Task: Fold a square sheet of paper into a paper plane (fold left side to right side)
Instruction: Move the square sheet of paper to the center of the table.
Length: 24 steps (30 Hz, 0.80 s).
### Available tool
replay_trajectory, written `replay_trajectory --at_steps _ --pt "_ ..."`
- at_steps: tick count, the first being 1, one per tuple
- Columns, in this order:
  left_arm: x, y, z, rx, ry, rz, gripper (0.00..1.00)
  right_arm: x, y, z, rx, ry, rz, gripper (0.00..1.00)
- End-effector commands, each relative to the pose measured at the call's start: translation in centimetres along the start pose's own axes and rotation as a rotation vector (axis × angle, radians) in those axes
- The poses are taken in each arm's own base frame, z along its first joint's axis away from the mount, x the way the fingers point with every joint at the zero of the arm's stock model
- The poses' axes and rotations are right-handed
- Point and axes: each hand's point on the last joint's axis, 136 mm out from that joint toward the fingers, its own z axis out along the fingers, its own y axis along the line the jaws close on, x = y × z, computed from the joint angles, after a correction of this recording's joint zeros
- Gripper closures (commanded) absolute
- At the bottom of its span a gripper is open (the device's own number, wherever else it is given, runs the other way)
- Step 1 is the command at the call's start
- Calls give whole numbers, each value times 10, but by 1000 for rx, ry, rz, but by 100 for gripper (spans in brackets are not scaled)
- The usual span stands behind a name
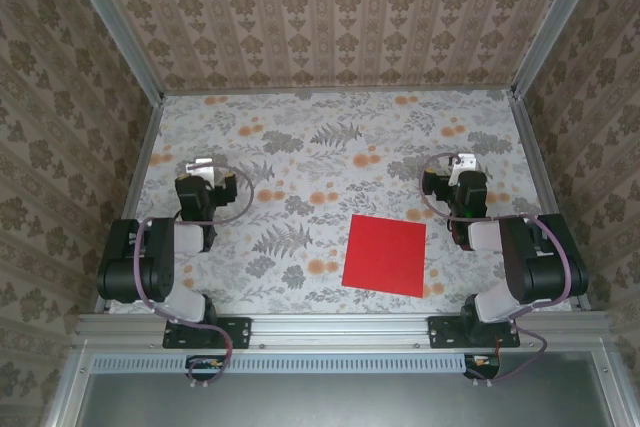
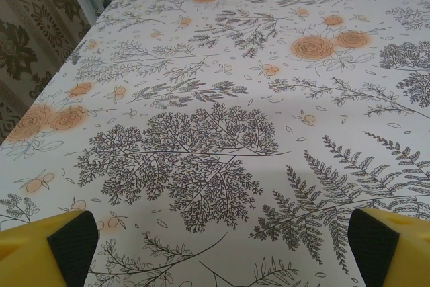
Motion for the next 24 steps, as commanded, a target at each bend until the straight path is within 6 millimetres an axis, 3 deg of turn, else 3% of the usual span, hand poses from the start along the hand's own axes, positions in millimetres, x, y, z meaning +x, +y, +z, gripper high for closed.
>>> replay_trajectory --at_steps 1,24 --pt "-12 1 4 -10 -33 17 0 -14 1 3 10 -44 -1 0" --pt "-13 1 5 -5 -32 13 0 -14 2 3 7 -42 -3 0"
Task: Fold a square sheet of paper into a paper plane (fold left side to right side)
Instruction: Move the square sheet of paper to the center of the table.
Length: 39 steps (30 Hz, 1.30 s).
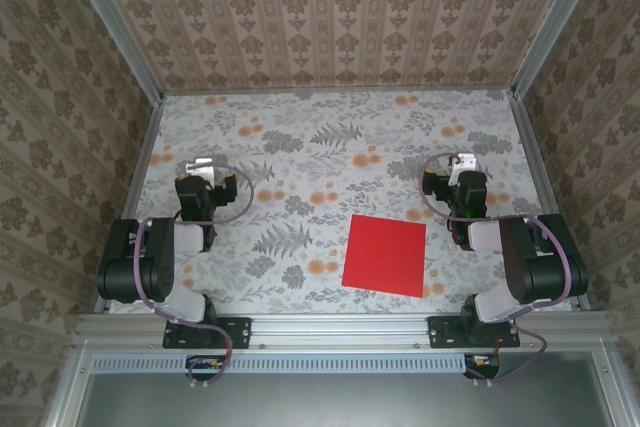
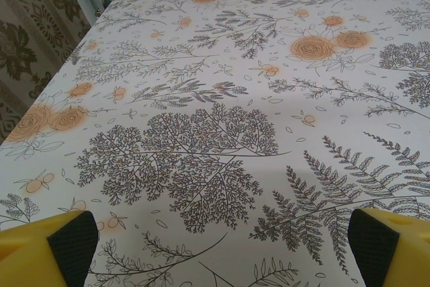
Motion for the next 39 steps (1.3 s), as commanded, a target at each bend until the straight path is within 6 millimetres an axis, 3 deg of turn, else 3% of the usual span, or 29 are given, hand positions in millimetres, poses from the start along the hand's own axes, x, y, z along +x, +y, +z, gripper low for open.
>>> replay_trajectory --at_steps 1,5,11,15,17,20,25,28,33,39 --pt "-13 1 5 -3 -33 12 0 -14 1 3 8 -41 -2 0" --pt "-22 0 -1 7 -53 19 0 -16 -1 2 20 -42 5 0" --pt "-72 0 -35 33 -71 1 0 -50 -13 -19 86 -16 40 0" --pt "-104 -17 -58 123 -15 -109 0 -66 -8 -38 60 23 148 0" --pt "-110 -34 -67 185 31 -179 0 -68 -2 -46 36 77 210 0" --pt "-112 -83 -86 359 119 -243 0 -67 8 -61 -1 170 310 0" --pt "-79 -198 -142 708 329 -131 2 -45 20 -91 -1 324 353 0" --pt "-54 -253 -178 854 449 -19 4 -28 16 -106 25 384 329 0" --pt "-25 -331 -227 1053 554 152 6 -17 5 -125 69 376 320 0" --pt "21 -400 -255 1209 717 296 15 -24 -1 -134 92 346 312 0"
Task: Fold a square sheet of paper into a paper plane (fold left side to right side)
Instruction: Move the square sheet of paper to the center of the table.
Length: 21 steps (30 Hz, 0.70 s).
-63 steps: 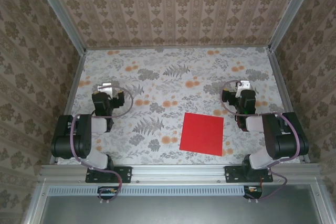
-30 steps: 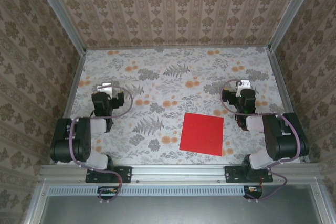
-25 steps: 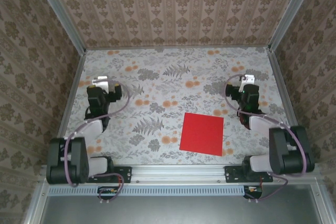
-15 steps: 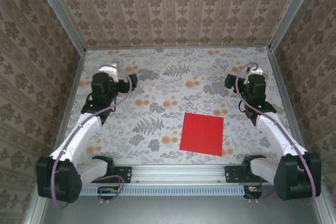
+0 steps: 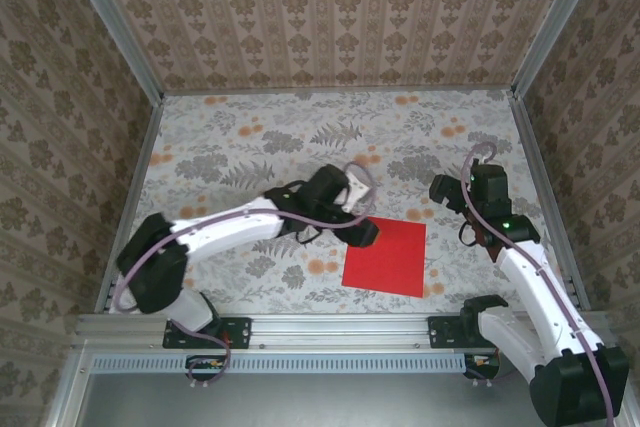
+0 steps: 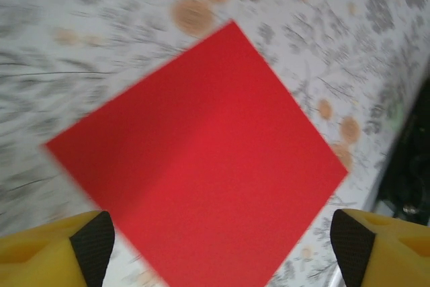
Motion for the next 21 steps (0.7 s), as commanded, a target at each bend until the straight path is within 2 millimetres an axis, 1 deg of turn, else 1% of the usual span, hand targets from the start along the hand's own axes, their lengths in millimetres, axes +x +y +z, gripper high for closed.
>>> replay_trajectory --at_steps 1,4,10,14,21 --pt "9 -27 25 103 111 23 16 6 -10 -5 53 16 -1 0" --pt "12 -34 44 140 162 40 21 2 -9 -7 55 9 -8 0" --pt "25 -32 71 180 260 13 33 -1 -11 -8 71 3 -18 0" --pt "32 -21 85 166 299 -31 41 -2 -11 -8 74 -1 -18 0" --pt "39 14 93 103 319 -151 53 -4 -10 -7 75 -2 -28 0"
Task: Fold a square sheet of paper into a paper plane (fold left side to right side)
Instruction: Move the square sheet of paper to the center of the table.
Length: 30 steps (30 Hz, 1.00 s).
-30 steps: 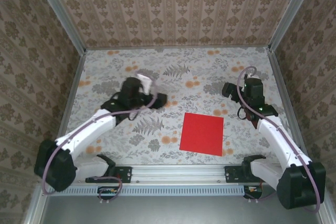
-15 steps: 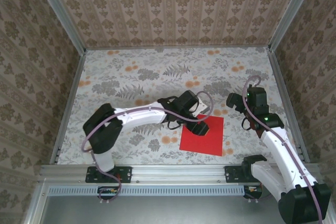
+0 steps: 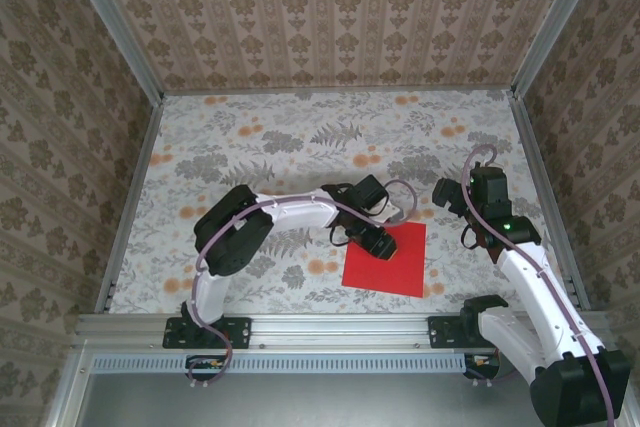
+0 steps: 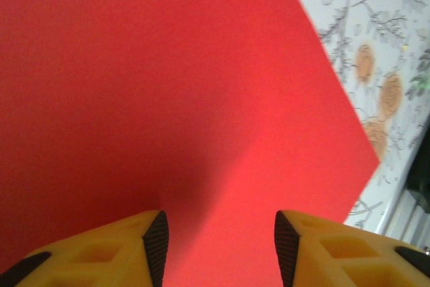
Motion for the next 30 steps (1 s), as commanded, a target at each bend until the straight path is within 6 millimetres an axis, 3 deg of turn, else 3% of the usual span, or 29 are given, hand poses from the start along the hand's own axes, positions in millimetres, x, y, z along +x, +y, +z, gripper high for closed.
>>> replay_trajectory --at_steps 1,10,20,30 --pt "-1 14 -3 -9 3 -75 54 -10 0 -6 18 -18 -16 0" --pt "8 59 -11 -105 30 -163 60 -8 -1 -6 23 -14 -25 0" --pt "1 112 -28 -203 44 -167 60 -9 -3 -11 28 -19 -35 0" --pt "-25 154 -70 -255 -11 -158 60 5 9 -1 -34 44 -31 0"
